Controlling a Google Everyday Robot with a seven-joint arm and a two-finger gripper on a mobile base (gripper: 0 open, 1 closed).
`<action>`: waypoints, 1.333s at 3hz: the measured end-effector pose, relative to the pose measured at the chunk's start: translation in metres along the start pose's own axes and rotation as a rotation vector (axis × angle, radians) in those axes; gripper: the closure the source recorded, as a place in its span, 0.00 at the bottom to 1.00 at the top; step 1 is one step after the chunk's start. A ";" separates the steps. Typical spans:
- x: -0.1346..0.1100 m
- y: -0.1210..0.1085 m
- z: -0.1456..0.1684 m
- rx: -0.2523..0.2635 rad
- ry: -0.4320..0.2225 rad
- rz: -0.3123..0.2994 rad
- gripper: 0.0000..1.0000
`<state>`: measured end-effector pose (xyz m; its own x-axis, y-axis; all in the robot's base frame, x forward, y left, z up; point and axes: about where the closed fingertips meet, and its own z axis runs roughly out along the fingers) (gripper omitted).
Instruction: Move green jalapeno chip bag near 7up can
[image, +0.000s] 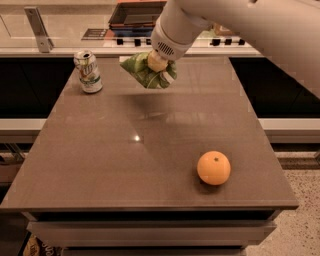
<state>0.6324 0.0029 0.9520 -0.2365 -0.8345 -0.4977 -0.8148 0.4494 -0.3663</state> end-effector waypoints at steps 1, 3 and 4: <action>-0.015 -0.003 0.020 0.043 -0.031 0.003 1.00; -0.041 0.005 0.073 0.145 -0.012 -0.037 1.00; -0.044 0.015 0.093 0.192 0.011 -0.046 1.00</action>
Offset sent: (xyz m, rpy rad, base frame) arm 0.0590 0.0667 -0.0406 -0.0692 -0.1798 -0.0472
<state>0.6796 0.0755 0.8953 -0.2081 -0.8585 -0.4687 -0.7093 0.4624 -0.5321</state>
